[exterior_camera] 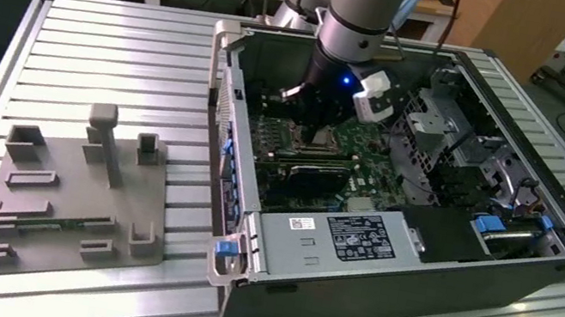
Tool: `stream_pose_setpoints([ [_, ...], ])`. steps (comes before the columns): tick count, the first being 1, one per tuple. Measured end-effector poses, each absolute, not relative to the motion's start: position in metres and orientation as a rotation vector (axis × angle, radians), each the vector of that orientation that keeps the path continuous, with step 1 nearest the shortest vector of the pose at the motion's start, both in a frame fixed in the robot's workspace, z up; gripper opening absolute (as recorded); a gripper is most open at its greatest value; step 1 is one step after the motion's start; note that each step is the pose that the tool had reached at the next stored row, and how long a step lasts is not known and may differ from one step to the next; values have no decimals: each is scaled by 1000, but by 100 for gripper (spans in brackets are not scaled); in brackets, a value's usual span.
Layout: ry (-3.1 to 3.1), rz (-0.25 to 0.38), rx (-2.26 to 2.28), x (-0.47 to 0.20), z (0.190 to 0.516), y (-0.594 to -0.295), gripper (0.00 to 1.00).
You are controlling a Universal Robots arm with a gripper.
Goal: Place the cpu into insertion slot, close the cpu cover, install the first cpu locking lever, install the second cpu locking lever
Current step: 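Install the second cpu locking lever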
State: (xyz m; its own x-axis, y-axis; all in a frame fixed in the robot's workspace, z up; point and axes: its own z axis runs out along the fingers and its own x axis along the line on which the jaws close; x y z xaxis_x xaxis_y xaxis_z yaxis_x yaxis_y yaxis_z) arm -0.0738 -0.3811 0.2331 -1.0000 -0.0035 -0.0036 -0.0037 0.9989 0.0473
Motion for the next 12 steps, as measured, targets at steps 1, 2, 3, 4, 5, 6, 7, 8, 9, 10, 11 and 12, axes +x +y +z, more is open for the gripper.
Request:
stream_pose_setpoints([
  [1, 3139, 74, -6, -74, 232, -381, 10],
  [2, 3139, 74, -7, -75, 230, -381, 10],
  [3, 3140, 75, -7, -77, 229, -381, 10],
  [4, 3141, 74, -8, -78, 227, -381, 10],
  [5, 3142, 74, -8, -78, 226, -381, 10],
  [6, 3143, 74, -9, -79, 224, -381, 10],
  [7, 3143, 74, -9, -79, 222, -381, 10],
  [8, 3143, 74, -9, -79, 220, -381, 10],
  [9, 3143, 75, -9, -79, 218, -381, 10],
  [10, 3143, 75, -9, -79, 217, -381, 10],
  [11, 3143, 75, -9, -79, 215, -381, 10],
  [12, 3143, 75, -9, -79, 214, -381, 10],
])
